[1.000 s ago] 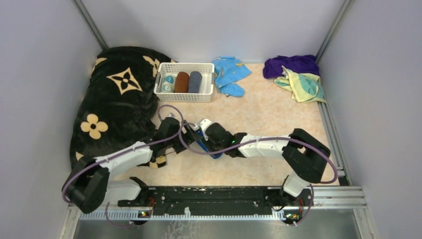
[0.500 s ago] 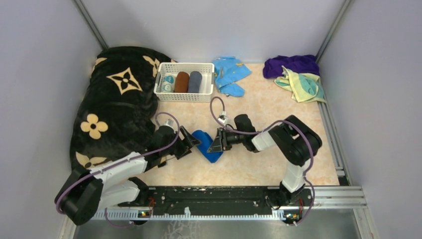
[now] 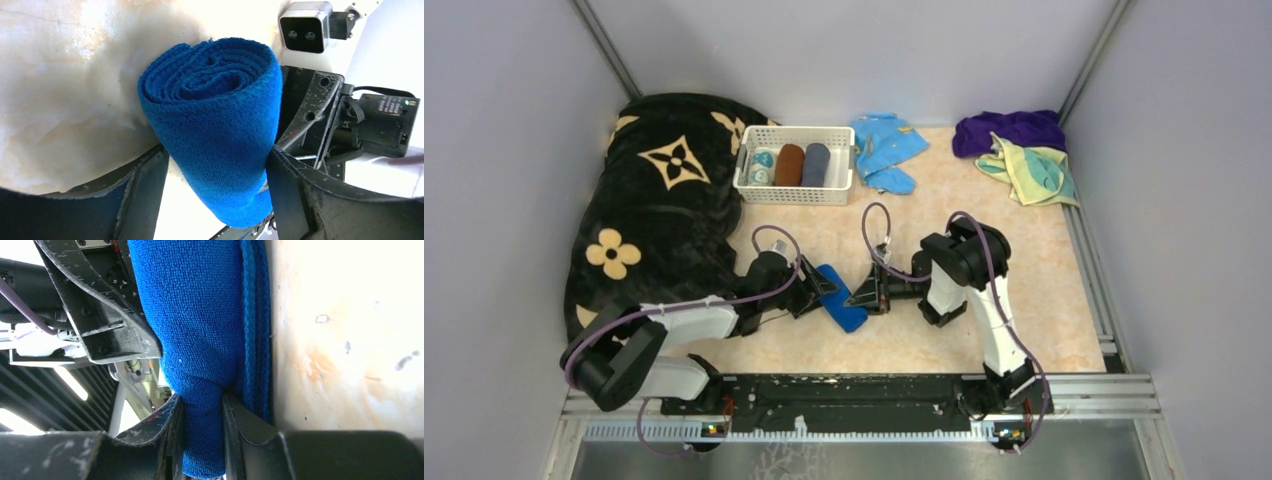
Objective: Roll the towels
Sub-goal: Roll the towel at the center of the board.
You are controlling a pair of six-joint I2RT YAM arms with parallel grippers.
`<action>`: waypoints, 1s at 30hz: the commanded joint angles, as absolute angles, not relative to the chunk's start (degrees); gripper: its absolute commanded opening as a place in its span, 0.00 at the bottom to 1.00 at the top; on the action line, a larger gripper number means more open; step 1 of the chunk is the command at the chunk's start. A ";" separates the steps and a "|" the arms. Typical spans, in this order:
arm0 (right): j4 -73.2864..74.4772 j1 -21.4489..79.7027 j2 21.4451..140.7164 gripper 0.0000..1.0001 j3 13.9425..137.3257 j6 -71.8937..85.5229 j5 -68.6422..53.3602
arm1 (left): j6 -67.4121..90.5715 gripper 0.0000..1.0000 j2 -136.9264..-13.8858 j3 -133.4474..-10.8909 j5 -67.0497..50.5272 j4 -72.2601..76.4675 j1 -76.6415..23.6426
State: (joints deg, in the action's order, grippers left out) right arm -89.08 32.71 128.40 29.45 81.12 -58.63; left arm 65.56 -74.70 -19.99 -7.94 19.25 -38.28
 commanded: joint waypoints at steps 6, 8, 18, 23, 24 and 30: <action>-71.81 32.89 119.68 0.39 28.06 67.68 -58.01 | 69.07 0.65 -81.69 -24.10 -3.32 10.17 -38.76; -60.61 32.87 114.53 0.46 28.40 60.48 -56.40 | 69.17 0.62 -81.75 -24.39 -1.66 7.45 -38.76; 3.04 38.46 87.24 0.63 41.19 19.65 -29.08 | 68.38 0.58 -82.38 -27.01 2.73 0.24 -38.76; 7.59 48.06 81.93 0.67 44.03 14.10 -16.51 | 68.34 0.59 -83.96 -28.28 2.04 -0.65 -38.76; 7.91 49.88 81.62 0.68 44.43 13.36 -14.17 | 68.23 0.59 -84.02 -28.48 2.01 -0.81 -38.76; 8.77 54.95 85.99 0.66 46.72 11.28 -5.71 | 67.37 0.61 -83.98 -29.61 2.22 -2.06 -38.76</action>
State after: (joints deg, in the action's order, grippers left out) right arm 5.17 53.10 83.37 43.83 14.94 -14.15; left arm 69.23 -81.84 -30.09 -3.01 5.63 -38.92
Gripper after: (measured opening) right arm 0.673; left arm 0.599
